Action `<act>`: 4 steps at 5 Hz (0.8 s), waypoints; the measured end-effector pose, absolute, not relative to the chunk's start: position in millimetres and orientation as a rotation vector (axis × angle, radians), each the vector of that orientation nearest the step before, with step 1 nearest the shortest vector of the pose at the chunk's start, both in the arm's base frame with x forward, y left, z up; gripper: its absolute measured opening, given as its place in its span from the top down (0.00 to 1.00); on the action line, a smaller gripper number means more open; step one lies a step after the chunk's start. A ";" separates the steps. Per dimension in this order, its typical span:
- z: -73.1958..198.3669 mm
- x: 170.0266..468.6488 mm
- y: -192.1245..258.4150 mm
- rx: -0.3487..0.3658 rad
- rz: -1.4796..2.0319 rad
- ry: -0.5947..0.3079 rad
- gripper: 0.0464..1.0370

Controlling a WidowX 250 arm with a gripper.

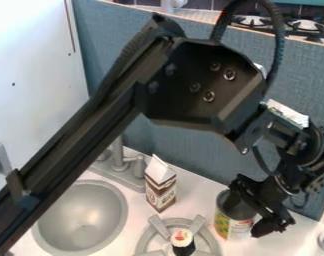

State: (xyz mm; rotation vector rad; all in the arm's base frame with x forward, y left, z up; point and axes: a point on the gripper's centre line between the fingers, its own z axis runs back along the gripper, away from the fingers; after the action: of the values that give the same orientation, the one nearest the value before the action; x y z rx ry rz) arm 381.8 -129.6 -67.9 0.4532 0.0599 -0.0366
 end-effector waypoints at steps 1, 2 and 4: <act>-45.4 374.8 -129.7 0.415 -0.042 0.009 0.04; -23.1 353.9 -139.4 0.368 -0.059 -0.054 0.04; -11.7 279.8 -136.3 0.251 -0.075 0.001 0.04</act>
State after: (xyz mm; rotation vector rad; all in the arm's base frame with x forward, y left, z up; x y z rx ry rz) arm 279.8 -136.3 -11.7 0.2511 0.0005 -0.0755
